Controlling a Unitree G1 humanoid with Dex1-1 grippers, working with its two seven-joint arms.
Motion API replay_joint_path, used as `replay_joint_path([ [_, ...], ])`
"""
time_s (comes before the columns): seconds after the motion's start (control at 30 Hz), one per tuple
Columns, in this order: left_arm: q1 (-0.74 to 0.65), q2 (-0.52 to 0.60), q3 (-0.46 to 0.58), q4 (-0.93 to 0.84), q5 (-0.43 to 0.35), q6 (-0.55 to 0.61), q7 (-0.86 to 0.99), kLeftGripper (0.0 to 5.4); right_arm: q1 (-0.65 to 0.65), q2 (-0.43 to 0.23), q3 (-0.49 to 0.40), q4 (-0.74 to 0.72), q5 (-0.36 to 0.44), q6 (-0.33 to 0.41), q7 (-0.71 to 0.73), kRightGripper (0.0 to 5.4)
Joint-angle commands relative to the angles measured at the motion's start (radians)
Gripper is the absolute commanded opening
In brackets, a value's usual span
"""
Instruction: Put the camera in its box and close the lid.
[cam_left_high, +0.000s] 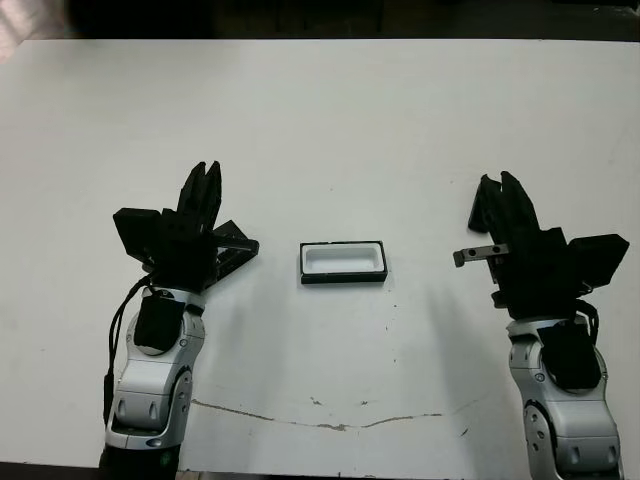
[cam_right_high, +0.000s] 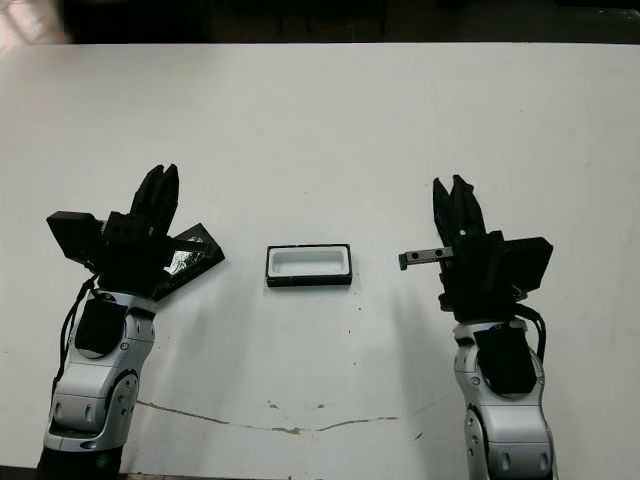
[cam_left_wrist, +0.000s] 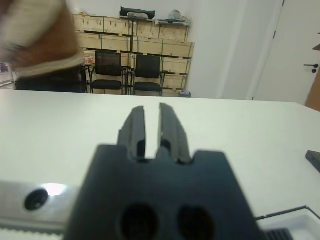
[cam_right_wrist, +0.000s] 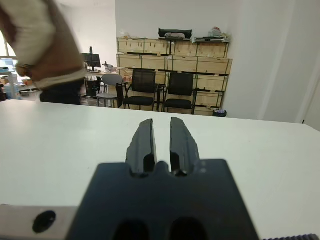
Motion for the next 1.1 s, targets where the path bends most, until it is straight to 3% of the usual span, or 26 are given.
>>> replay_joint_path([
  [0.03, 0.017, 0.0, 0.001, 0.003, 0.005, 0.015, 0.006, 0.02, 0.005, -0.009, -0.006, -0.003, -0.001, 0.027, 0.002, 0.0],
  [0.2, 0.003, -0.003, 0.0, 0.016, 0.005, 0.017, 0.009, 0.02, -0.023, -0.001, -0.014, 0.016, -0.029, 0.047, -0.029, 0.0],
  [0.43, -0.005, 0.002, -0.004, 0.04, 0.013, -0.015, 0.002, 0.02, -0.132, 0.081, -0.013, 0.055, -0.17, 0.239, -0.217, 0.0],
  [0.53, -0.004, 0.005, -0.002, 0.045, 0.013, -0.024, 0.0, 0.0, -0.179, 0.087, -0.013, 0.096, -0.211, 0.312, -0.243, 0.1],
  [0.87, -0.008, 0.003, -0.002, 0.046, 0.002, -0.014, -0.003, 0.0, -0.362, 0.096, -0.07, 0.409, -0.232, 0.357, -0.321, 2.07],
  [1.1, -0.009, 0.006, 0.002, 0.052, -0.001, -0.022, -0.015, 0.0, -0.413, 0.113, -0.101, 0.531, -0.18, 0.311, -0.327, 3.62],
])
